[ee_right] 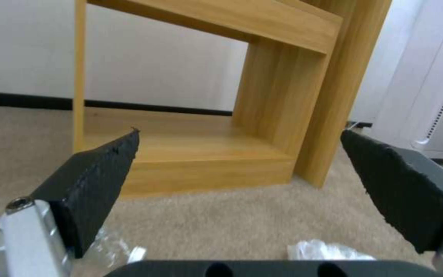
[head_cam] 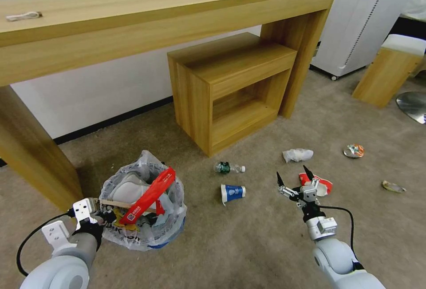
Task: Pick up the trash bin and place the garbage on the floor into it.
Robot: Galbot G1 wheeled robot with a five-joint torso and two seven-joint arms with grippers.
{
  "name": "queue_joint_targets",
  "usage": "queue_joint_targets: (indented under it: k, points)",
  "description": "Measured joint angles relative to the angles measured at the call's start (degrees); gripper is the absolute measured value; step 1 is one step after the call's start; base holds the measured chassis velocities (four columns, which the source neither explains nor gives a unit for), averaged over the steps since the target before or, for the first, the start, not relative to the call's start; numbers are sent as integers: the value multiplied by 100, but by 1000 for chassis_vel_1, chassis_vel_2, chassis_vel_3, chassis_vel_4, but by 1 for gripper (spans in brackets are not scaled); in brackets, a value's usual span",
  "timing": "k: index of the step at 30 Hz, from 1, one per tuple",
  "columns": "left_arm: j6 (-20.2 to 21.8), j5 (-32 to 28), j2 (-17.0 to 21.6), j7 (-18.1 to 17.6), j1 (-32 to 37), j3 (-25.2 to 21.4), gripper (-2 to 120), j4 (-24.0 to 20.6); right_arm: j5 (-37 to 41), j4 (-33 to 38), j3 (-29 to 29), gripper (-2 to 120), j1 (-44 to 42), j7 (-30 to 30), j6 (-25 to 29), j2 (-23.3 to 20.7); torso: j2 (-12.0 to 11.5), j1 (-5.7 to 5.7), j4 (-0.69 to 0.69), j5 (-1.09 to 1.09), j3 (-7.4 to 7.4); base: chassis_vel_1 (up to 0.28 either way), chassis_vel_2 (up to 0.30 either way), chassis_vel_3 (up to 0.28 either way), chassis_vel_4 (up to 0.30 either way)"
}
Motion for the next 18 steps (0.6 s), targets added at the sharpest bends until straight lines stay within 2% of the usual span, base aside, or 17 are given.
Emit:
queue_joint_targets:
  k: [13,18]
  points:
    - [-28,49,-31,8,12,13,0,1,9,-16,-4,98,-24,-28,93,25,0,0,1,0,0,-142,148,140,-146]
    - [-29,46,-29,8,0,15,0,11,6,-63,-6,98,-4,-65,228,21,0,0,0,0,0,-68,40,64,-47]
